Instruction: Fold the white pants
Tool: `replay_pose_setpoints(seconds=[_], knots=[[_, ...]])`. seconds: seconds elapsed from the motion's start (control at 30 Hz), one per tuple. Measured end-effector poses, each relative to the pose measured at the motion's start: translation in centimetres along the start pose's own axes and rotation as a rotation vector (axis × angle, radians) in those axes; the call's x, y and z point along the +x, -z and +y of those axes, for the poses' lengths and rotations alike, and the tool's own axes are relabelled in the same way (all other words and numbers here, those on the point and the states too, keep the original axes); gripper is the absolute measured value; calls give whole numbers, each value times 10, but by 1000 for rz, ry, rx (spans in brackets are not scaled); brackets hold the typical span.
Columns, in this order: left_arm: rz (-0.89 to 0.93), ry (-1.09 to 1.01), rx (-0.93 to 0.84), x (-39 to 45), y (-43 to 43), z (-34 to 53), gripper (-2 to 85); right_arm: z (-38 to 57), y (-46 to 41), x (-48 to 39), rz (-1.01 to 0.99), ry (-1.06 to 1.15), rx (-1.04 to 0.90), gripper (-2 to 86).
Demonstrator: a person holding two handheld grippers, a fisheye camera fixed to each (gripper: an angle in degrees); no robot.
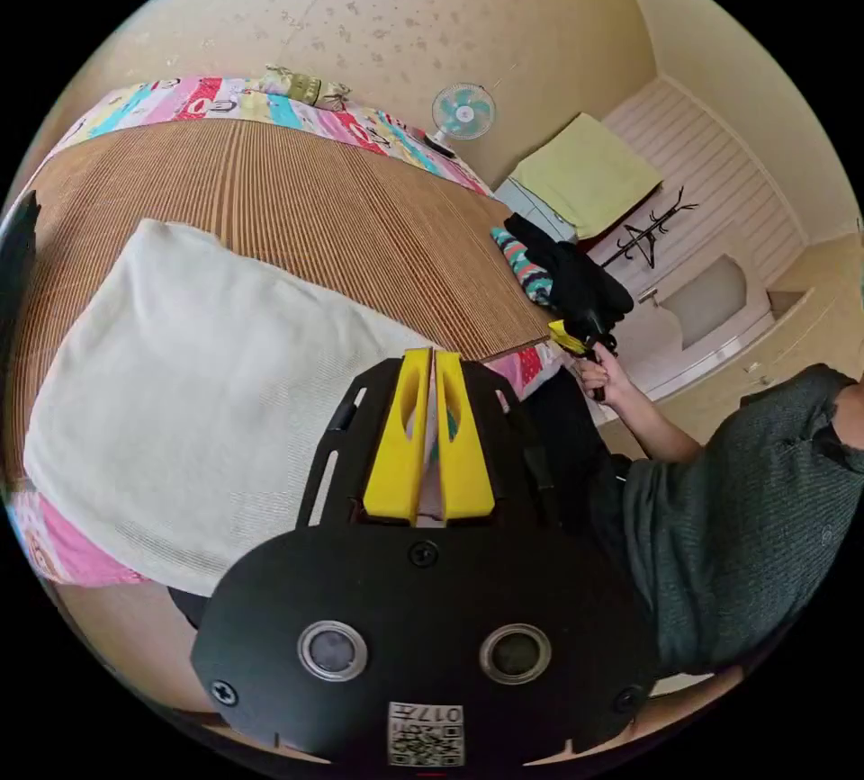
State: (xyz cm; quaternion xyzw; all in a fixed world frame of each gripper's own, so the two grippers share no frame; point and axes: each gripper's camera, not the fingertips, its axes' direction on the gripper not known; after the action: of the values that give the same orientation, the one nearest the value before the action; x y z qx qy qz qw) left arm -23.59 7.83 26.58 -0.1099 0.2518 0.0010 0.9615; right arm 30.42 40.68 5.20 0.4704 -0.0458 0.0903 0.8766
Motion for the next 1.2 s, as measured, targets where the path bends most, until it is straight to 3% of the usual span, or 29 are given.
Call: replay_pose_setpoints(seconds=[0.1,0.23,0.27,0.37,0.43,0.57,0.63,0.7,0.8,0.87,0.97,1.1,1.2], knots=[[-185,280,296,-30,59,50,59,4,-8,-20,116,91,-93,10],[-381,660,270,-86,80,96,136,7,-52,-45,303,242,-283,20],[-340,750,220,-105,71,106,146,7,-61,-48,311,266,-307,21],[112,944,360,-124,51,119,79,6,-98,-57,283,333,-374,28],[141,812,385,-89,53,87,67,3,-114,-62,189,348,-362,35],[155,342,363,61,33,-6,63,5,-121,-67,107,380,-309,57],[209,140,263,124,-1,-33,64,8,-119,-66,124,367,-272,106],[311,-139,4,200,-63,-53,66,9,-110,-63,124,340,-224,153],[401,-361,-213,259,-112,-40,55,9,-85,-54,94,277,-142,208],[395,-401,-171,270,-113,-22,33,11,-67,-44,74,235,-90,235],[222,-299,-108,255,-107,-2,32,13,-53,-11,140,39,-109,264],[33,-90,-245,205,-130,-7,163,32,-54,45,-32,-170,-55,137],[-5,-18,-343,174,-166,-14,184,32,-60,62,-158,-245,-1,88]])
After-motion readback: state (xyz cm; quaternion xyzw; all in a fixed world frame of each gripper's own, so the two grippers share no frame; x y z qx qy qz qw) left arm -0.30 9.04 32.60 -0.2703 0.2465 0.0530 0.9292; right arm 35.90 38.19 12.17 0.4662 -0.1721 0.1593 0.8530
